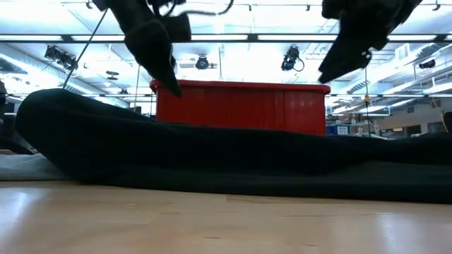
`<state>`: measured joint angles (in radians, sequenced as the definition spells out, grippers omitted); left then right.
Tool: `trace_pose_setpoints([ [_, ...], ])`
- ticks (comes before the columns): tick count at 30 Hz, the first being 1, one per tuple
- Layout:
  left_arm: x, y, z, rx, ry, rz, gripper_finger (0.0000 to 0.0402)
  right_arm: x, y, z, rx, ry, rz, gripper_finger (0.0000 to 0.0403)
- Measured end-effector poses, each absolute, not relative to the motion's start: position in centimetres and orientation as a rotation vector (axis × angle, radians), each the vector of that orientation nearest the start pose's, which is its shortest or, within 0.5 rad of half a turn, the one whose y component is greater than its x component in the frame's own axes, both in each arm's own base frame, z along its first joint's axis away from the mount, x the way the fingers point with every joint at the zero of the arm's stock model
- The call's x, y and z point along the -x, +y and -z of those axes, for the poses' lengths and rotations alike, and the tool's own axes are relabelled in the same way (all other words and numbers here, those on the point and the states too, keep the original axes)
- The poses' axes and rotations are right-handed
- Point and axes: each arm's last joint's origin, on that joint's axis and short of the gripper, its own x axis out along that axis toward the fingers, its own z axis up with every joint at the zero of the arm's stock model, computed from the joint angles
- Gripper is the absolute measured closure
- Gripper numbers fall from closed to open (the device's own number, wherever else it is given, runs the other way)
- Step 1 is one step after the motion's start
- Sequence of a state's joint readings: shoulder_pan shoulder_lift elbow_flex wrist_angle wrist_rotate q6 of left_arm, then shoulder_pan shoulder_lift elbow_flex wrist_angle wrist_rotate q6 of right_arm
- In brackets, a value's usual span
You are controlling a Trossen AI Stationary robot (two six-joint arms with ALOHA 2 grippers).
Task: Fold Laundry from Bin
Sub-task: Fold the black shirt
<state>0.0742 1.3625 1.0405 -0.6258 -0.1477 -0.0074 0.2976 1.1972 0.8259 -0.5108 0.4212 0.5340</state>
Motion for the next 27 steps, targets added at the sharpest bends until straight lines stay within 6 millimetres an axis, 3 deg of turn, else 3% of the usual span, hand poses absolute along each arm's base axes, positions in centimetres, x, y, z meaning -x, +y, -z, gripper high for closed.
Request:
trace_pose_setpoints([
  [6, -27.4, 6.6, -25.8, -0.111, 0.953, -0.244, 0.0198, -24.2, 4.5, -22.0, -0.072, 0.522, 0.396, 0.018],
  [11, -28.3, 8.4, -24.5, -0.136, 0.961, -0.232, 0.0198, -26.1, 2.7, -20.0, -0.064, 0.43, 0.431, 0.0187],
  [15, -29.0, 8.7, -22.7, -0.091, 1.033, -0.211, 0.0198, -29.3, 1.3, -18.7, -0.031, 0.518, 0.432, 0.0189],
  [20, -28.0, 8.2, -21.0, -0.011, 1.221, -0.2, 0.0198, -33.0, -0.2, -18.7, 0.021, 0.578, 0.367, 0.019],
  [27, -27.0, 7.0, -20.5, -0.018, 1.374, -0.203, 0.0198, -34.3, -3.5, -18.2, 0.045, 0.574, 0.386, 0.019],
])
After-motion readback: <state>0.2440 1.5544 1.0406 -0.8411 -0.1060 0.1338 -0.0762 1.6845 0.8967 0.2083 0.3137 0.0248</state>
